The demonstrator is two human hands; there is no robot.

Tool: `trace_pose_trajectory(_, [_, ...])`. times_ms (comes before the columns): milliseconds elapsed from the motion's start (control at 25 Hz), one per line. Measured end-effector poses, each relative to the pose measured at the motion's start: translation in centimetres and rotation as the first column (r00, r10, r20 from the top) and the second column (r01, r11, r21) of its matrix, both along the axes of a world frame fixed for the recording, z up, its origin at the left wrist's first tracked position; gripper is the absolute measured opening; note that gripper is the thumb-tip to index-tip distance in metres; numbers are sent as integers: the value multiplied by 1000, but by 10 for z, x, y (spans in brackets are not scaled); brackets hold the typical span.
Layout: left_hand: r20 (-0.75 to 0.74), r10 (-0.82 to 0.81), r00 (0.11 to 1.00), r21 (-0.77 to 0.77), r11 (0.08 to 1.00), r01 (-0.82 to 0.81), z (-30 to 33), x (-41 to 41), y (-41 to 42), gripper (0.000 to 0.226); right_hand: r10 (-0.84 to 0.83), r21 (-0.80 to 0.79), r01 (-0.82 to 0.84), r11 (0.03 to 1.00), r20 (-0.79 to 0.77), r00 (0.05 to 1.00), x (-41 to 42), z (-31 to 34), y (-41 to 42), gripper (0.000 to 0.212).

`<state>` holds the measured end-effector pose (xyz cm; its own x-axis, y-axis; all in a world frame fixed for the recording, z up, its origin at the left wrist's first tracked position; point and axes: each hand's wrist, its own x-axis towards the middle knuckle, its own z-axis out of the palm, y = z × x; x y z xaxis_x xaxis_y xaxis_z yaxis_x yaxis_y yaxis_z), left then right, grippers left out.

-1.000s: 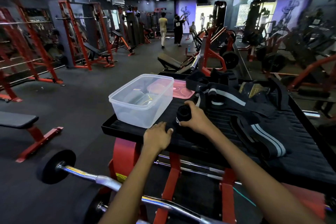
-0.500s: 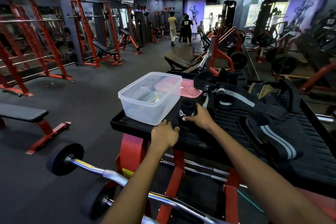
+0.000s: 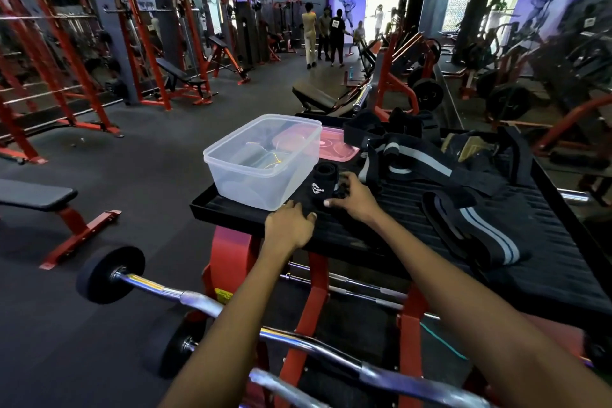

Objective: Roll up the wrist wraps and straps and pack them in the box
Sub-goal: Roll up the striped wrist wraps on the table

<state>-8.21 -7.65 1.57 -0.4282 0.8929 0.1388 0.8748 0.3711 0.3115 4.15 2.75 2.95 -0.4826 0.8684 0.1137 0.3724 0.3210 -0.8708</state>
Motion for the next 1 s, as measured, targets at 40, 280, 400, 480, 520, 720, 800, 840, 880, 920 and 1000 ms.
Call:
trace_pose_trajectory(40, [30, 14, 999, 82, 997, -16, 0, 1, -2, 36, 12, 9, -12, 1000, -1, 1000, 5, 3, -2, 74])
trace_pose_trajectory(280, [182, -242, 953, 641, 764, 72, 7, 52, 8, 19, -160, 279, 136, 951, 64, 985, 62, 35, -1, 61])
trace_pose_trajectory(400, [331, -432, 839, 591, 788, 172, 16, 91, 36, 19, -251, 349, 176, 921, 185, 950, 106, 50, 4, 58])
trace_pose_trajectory(480, [507, -459, 729, 514, 841, 172, 16, 110, 53, 18, -384, 357, 264, 896, 323, 865, 134, 53, 12, 69])
trace_pose_trajectory(520, [550, -455, 701, 471, 861, 190, 13, 117, 60, 18, -434, 330, 308, 893, 442, 785, 149, 54, 15, 79])
trace_pose_trajectory(720, [519, -487, 702, 334, 872, 357, 0, 122, 70, 21, -307, 29, 344, 938, 525, 794, 197, 40, 11, 90])
trace_pose_trajectory(800, [536, -492, 686, 351, 869, 349, 3, 119, 65, 24, -351, -50, 375, 926, 256, 901, 199, 40, 12, 56])
trace_pose_trajectory(840, [554, -494, 670, 355, 868, 346, 6, 119, 63, 27, -382, -138, 395, 908, 111, 917, 197, 42, 14, 46])
trace_pose_trajectory(880, [565, -499, 657, 360, 866, 347, 8, 120, 60, 29, -400, -242, 383, 892, -25, 916, 194, 44, 18, 40])
trace_pose_trajectory(920, [570, -509, 644, 367, 860, 355, 10, 121, 57, 31, -401, -323, 343, 882, -131, 907, 190, 48, 20, 35])
trace_pose_trajectory(1000, [546, -550, 632, 416, 833, 366, 11, 121, 54, 37, -383, -416, 254, 873, -262, 886, 177, 56, 19, 21])
